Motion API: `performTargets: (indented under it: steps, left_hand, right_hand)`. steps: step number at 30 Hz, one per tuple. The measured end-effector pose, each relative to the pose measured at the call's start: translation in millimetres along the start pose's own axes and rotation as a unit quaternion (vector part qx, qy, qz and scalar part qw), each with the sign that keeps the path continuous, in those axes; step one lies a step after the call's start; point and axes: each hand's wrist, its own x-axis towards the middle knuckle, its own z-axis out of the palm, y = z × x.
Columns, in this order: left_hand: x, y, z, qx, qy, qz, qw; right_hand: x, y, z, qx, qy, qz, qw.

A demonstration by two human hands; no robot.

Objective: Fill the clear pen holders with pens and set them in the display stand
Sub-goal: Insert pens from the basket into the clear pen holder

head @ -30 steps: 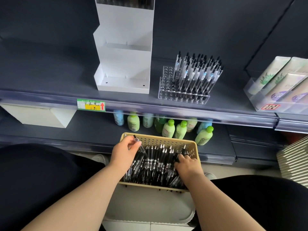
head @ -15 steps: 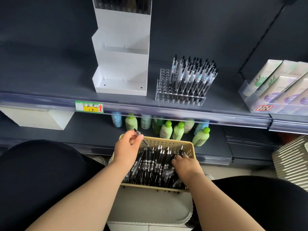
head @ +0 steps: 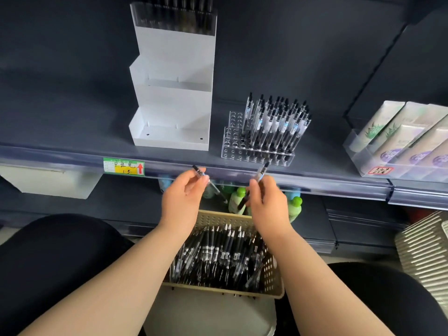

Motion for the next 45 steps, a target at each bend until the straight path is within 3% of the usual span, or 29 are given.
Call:
performTargets:
  steps: [7,18,27,45]
  left_hand:
    - [52,59,19,0.037,-0.01,0.119,0.992]
    - [119,89,45,0.06,0.002,0.244,0.968]
    - [125,78,56,-0.002,-0.013,0.192,0.981]
    - [122,71,58,0.001,-0.009,0.174,0.985]
  right_hand:
    - [60,-55,-30,0.061,0.041,-0.088,0.993]
    - [136,-87,-51,-0.033,0.114,-0.181,0.976]
    - [146,-81,-49,-0.072,0.085,-0.19,0.976]
    - [149,-74,-39,-0.148,0.081,-0.21,0.963]
